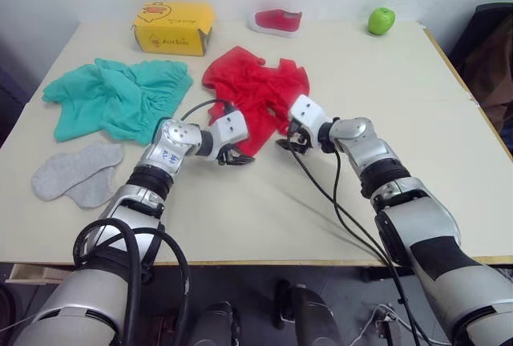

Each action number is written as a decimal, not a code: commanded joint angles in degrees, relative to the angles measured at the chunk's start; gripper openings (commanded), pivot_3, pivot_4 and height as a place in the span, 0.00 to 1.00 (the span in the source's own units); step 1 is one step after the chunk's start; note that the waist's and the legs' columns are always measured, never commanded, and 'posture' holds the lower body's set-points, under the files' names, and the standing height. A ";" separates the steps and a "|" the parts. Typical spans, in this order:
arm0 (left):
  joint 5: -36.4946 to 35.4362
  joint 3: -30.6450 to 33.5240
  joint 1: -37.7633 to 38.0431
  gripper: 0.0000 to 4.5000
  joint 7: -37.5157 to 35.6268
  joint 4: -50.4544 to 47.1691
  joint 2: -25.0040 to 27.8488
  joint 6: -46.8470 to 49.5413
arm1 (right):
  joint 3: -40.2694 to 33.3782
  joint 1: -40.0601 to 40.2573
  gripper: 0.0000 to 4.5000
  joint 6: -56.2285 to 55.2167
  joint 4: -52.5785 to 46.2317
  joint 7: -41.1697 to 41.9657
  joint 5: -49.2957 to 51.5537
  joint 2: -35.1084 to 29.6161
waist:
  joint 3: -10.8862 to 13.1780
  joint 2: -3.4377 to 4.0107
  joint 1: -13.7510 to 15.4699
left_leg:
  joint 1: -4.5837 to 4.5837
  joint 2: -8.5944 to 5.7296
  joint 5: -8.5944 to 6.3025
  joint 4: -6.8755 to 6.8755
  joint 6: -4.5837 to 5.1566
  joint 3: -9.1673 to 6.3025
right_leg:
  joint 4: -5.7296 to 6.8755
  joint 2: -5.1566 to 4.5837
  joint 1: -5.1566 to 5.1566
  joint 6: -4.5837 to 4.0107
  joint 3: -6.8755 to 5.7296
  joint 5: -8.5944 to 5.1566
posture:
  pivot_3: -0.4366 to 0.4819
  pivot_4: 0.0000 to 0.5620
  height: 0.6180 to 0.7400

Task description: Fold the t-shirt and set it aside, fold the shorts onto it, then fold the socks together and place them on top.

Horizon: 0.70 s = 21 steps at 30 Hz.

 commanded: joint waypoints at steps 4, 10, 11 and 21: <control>2.47 1.45 -2.11 0.22 1.62 4.90 -1.18 -1.48 | -2.14 -0.88 0.32 2.26 2.58 -0.53 0.00 -0.20 | 0.00 -0.01 -0.02 | 0.01 -0.03 0.01 0.09 0.02 -0.04 | 0.08 -0.07 0.03 0.00 0.00 0.00 | 0.48 0.27 1.00; 3.10 2.70 -2.94 0.00 1.84 7.09 -0.68 -1.83 | -2.28 -0.11 0.00 3.88 2.73 0.85 -1.17 -2.50 | 0.00 -0.01 -0.26 | 0.00 -0.03 0.01 0.09 0.02 -0.06 | 0.10 -0.07 0.02 0.00 -0.02 0.00 | 0.48 0.27 1.00; 3.10 2.91 -2.87 0.00 1.69 7.16 -0.47 -1.88 | -2.40 0.00 0.00 4.14 2.63 1.05 -1.09 -2.73 | 0.00 -0.01 -0.27 | -0.01 -0.03 0.01 0.09 0.02 -0.08 | 0.10 -0.07 0.02 0.00 -0.02 0.00 | 0.48 0.27 1.00; -7.29 10.62 8.31 0.00 -16.93 -14.55 10.84 9.10 | -5.33 9.28 0.00 7.98 -18.28 16.06 5.09 -11.50 | 0.00 0.00 -0.43 | -0.21 -0.03 0.00 0.03 0.01 -0.08 | 0.03 -0.04 -0.21 0.00 -0.03 0.00 | 0.48 0.27 1.00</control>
